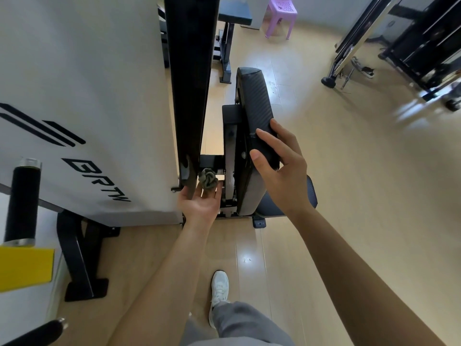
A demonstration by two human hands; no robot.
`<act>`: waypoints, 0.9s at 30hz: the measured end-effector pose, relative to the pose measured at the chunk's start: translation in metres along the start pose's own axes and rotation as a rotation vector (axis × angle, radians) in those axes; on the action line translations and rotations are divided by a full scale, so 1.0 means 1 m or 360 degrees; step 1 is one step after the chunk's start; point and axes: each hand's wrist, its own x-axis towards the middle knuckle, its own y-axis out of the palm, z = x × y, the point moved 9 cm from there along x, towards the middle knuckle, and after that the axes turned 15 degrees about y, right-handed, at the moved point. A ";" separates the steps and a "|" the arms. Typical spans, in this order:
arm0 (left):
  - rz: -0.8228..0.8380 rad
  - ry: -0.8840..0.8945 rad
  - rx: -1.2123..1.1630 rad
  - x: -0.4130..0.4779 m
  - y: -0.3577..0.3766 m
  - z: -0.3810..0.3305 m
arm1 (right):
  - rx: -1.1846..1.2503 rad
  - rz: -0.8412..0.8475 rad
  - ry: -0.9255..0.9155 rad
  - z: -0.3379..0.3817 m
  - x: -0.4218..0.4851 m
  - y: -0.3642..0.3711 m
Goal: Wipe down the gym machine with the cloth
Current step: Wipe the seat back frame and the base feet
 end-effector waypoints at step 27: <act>-0.0223 0.0212 -0.0017 0.041 0.005 0.008 | -0.0026 0.0031 0.0006 -0.001 0.000 0.000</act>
